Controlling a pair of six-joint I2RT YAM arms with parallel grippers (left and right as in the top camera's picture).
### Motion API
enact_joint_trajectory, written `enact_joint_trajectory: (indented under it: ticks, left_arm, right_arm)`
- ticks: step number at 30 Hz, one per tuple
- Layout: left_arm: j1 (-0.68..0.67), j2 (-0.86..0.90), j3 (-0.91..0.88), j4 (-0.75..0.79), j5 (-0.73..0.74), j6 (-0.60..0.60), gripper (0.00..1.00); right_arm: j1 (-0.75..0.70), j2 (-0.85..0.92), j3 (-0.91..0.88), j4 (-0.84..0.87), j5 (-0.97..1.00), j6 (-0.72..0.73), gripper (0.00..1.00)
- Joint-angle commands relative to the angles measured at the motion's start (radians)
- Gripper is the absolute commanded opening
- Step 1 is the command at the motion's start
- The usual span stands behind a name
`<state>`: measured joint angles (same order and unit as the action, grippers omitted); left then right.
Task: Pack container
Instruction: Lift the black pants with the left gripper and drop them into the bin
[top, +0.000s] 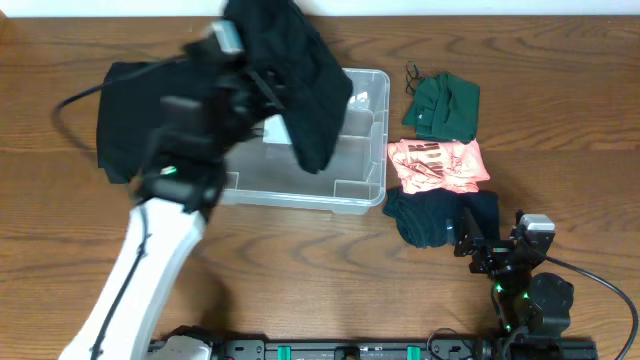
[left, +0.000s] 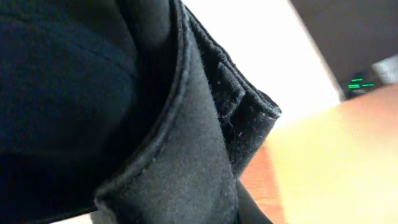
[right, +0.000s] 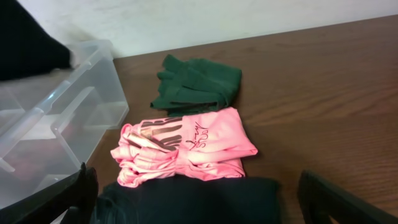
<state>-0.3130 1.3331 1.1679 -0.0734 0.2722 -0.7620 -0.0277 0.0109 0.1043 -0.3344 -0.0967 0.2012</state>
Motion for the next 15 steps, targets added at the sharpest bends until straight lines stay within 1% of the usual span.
enact_joint_trajectory:
  ticks: [1, 4, 7, 15]
  left_arm:
    - [-0.071, 0.039, 0.044, 0.038, -0.264, -0.003, 0.06]
    - [-0.108, 0.088, 0.044, 0.037, -0.285, -0.052, 0.06]
    - [-0.121, 0.119, 0.044, 0.018, -0.285, -0.055, 0.06]
    - [-0.122, 0.154, 0.018, -0.181, -0.292, -0.046, 0.06]
  right_arm:
    - [0.014, -0.005, -0.002, -0.002, 0.003, 0.008, 0.99]
    - [0.014, -0.005, -0.002, -0.002, 0.003, 0.007, 0.99]
    - [0.014, -0.005, -0.002, -0.002, 0.003, 0.007, 0.99]
    - [0.014, -0.005, -0.002, -0.002, 0.003, 0.007, 0.99]
